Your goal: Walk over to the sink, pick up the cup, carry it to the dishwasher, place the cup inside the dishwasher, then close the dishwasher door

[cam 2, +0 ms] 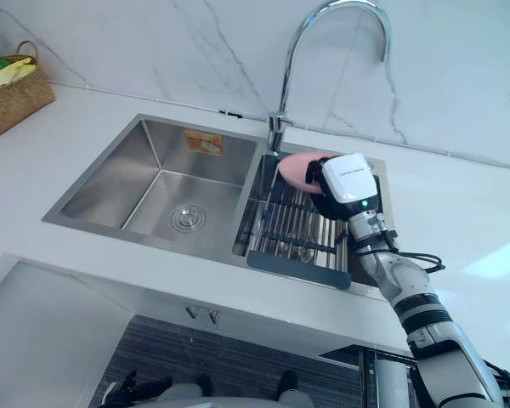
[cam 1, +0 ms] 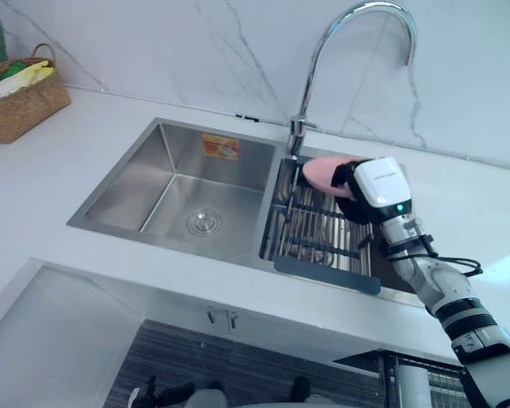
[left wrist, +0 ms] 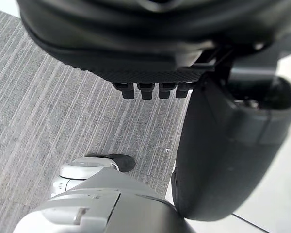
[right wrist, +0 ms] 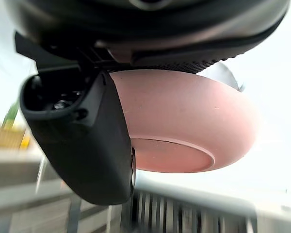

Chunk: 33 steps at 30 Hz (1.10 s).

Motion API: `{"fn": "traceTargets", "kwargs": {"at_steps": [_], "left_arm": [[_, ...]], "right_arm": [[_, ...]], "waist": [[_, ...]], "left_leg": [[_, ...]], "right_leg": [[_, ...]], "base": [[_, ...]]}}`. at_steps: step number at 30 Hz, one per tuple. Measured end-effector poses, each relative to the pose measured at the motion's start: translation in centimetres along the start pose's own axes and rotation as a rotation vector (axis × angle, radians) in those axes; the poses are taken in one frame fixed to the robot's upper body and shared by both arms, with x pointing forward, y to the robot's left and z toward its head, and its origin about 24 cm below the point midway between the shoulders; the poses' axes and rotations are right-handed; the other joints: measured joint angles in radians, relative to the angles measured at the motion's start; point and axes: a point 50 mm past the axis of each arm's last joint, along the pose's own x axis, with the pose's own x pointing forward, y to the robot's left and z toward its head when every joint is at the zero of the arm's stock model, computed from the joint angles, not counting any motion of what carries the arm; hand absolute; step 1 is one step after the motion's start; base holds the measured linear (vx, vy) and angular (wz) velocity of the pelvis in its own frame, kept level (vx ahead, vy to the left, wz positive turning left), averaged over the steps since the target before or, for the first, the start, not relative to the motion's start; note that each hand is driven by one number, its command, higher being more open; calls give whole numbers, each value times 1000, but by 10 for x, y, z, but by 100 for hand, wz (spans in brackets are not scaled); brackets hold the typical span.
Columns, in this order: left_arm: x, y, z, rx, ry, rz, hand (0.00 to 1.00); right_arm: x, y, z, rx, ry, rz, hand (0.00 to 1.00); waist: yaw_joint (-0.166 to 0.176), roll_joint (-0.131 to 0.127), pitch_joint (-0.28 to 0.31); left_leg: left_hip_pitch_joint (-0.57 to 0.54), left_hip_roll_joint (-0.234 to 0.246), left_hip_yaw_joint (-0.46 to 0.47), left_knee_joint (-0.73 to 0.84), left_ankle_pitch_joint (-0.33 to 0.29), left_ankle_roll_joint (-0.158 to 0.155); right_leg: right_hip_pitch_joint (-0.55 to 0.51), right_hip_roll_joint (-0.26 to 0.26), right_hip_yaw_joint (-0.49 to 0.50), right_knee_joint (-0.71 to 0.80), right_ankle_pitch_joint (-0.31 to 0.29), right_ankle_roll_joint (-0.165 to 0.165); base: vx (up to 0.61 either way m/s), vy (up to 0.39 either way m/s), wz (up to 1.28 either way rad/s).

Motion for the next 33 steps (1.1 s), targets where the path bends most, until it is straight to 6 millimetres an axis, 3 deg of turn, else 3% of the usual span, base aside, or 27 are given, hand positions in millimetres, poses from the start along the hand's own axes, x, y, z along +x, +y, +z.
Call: {"fn": "traceTargets", "kwargs": {"at_steps": [6, 11, 15, 20, 22, 23, 24, 25, 26, 28, 29, 31, 32, 33], "left_arm": [[-2, 1, -8, -14, 19, -9, 100], [-3, -2, -18, -12, 54, -25, 100], [-4, -6, -30, -13, 131, -87, 100], [-4, 2, -34, 4, 178, -78, 100], [-4, 9, -35, 8, 196, -51, 100], [-3, 9, -34, 1, 204, -34, 100], [-3, 9, -35, -15, 212, -21, 100], [-3, 14, -35, -36, 231, 31, 100], [-2, 22, -35, -55, 249, 85, 100], [-2, 32, -33, -65, 256, 134, 100], [0, 39, -24, -79, 227, 174, 100], [4, 41, -12, -124, 199, 198, 100], [5, 36, -6, -154, 184, 200, 100], [7, 29, 3, -174, 155, 189, 100]], "right_arm": [[-11, -44, -3, 71, 65, -248, 0], [-42, -68, -18, 48, 187, -361, 0], [-95, -90, -52, -54, 431, -473, 0], [-147, -103, -73, -173, 650, -525, 0], [-165, -108, -78, -217, 717, -559, 0], [-175, -110, -81, -243, 751, -569, 0], [-181, -108, -83, -254, 776, -571, 0], [-190, -100, -84, -262, 821, -572, 0], [-198, -92, -83, -267, 851, -563, 0], [-204, -83, -81, -273, 872, -549, 0], [-199, -72, -76, -248, 852, -540, 0], [-184, -59, -69, -202, 805, -520, 0], [-172, -51, -64, -158, 767, -519, 0], [-163, -45, -58, -118, 741, -521, 0]], "waist": [[-27, 0, -10], [-55, 2, -37], [-102, 3, -66], [-149, -9, -59], [-164, -14, -57], [-168, -8, -58], [-173, -1, -56], [-184, 0, -52], [-190, -4, -50], [-189, -28, -55], [-184, -67, -58], [-158, -71, -49], [-131, -65, -48], [-130, -70, -30]], "left_leg": [[7, 5, 46, 8, -16, -1], [21, 12, 88, 16, -36, -3], [23, 18, 119, 45, -63, -4], [15, 29, 237, 99, -116, -3], [9, 27, 297, 118, -133, -1], [4, 45, 326, 108, -129, 19], [-3, 63, 338, 107, -126, 24], [-12, 96, 367, 110, -121, 17], [-17, 127, 391, 118, -113, 3], [-38, 152, 413, 152, -112, -4], [-86, 173, 423, 236, -128, -14], [-124, 202, 424, 273, -125, -5], [-117, 209, 424, 222, -120, -11], [-118, 205, 437, 225, -111, -43]], "right_leg": [[-15, 5, 45, 0, 4, 1], [-22, 14, 83, 0, 6, 1], [-34, 20, 121, 6, 7, 1], [-116, 35, 239, 71, 7, 2], [-157, 28, 244, 86, -39, 15], [-171, 23, 198, 97, -85, 29], [-185, 19, 156, 118, -108, 8], [-231, 11, 67, 241, -113, -39], [-253, -4, -5, 377, -130, -66], [-251, -42, -54, 515, -148, -89], [-258, -38, -72, 513, -155, -84], [-251, 9, -85, 407, -117, -124], [-198, 65, -42, 222, -64, -99], [-149, 58, -48, 174, -115, -75]], "base": [[-15, 7, -24], [-12, 3, -25], [-21, 2, -26], [-72, 19, -66], [-169, 47, -92], [-149, 34, -89], [-53, 4, -73], [-12, -20, -73], [2, -18, -75], [35, -84, -53], [15, -164, -63], [-46, -134, -88], [-53, -129, -81], [-33, -197, -56]]}}
